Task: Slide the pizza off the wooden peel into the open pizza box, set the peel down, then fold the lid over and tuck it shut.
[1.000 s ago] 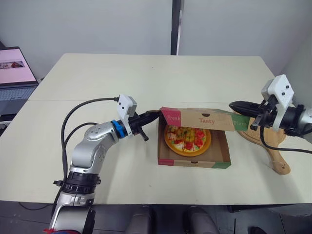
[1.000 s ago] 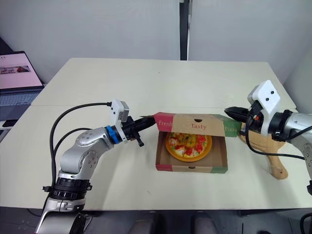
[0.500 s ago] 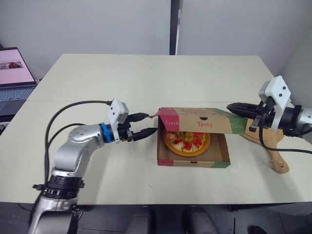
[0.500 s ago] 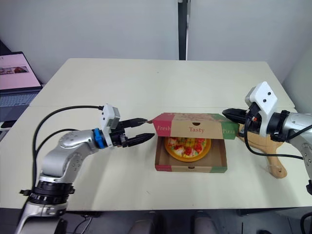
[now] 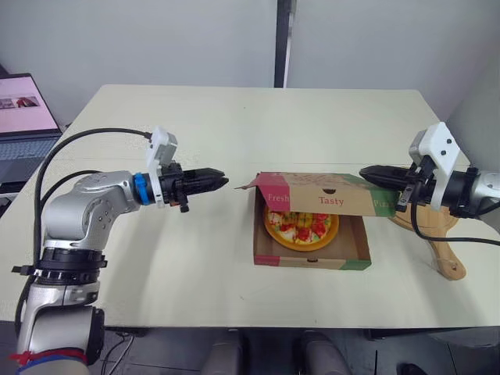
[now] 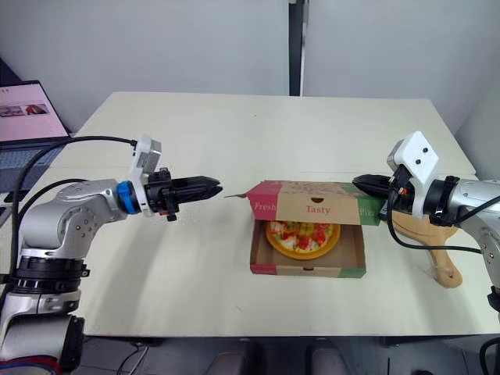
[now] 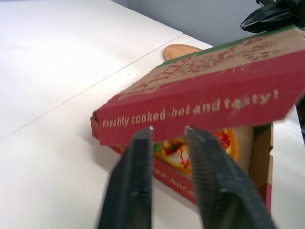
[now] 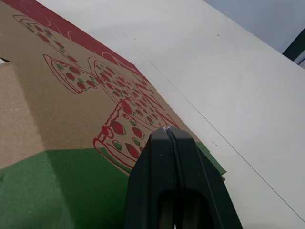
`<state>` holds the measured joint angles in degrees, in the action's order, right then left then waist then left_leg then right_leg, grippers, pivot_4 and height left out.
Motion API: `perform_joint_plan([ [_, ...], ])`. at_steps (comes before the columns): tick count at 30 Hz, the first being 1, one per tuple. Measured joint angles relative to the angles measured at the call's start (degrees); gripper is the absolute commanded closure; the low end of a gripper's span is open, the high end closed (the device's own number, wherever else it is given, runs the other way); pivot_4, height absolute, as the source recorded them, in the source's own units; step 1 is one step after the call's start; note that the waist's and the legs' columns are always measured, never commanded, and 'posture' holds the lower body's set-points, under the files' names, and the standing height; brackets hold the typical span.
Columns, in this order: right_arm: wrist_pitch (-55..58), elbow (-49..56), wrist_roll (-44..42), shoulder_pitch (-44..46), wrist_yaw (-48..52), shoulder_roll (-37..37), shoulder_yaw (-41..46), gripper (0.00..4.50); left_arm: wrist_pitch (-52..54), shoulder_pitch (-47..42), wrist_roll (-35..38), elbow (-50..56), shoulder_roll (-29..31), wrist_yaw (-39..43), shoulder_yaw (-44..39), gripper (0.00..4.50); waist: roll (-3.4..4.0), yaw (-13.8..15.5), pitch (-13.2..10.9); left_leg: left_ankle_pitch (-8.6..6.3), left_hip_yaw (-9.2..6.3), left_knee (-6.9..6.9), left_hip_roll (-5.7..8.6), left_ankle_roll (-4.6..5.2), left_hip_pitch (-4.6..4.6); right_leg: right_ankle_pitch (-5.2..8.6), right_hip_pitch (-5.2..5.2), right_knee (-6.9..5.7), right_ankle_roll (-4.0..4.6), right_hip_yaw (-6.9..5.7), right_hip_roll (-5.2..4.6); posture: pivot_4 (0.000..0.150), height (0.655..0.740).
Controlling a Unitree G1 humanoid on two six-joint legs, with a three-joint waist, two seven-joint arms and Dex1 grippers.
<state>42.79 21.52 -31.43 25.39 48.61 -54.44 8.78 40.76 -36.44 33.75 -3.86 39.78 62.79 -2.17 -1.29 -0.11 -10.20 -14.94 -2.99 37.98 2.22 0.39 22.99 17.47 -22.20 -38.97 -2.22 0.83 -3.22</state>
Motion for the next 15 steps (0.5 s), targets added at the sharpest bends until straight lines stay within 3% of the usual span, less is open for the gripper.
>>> perform_joint_plan([
  [15, -0.44, -1.74, 1.15, 2.78, -0.19, 0.95, -0.61, 4.5, -6.18, -0.44, -7.18, -1.54, -6.47, -1.69, 5.51, 4.49, 0.0, -0.01, 0.0, 0.0, 0.01, 0.01, 0.01, 0.0, 0.01, 0.0, -0.01, -0.01, 0.0, 0.02, 0.0, 0.15, 0.7318],
])
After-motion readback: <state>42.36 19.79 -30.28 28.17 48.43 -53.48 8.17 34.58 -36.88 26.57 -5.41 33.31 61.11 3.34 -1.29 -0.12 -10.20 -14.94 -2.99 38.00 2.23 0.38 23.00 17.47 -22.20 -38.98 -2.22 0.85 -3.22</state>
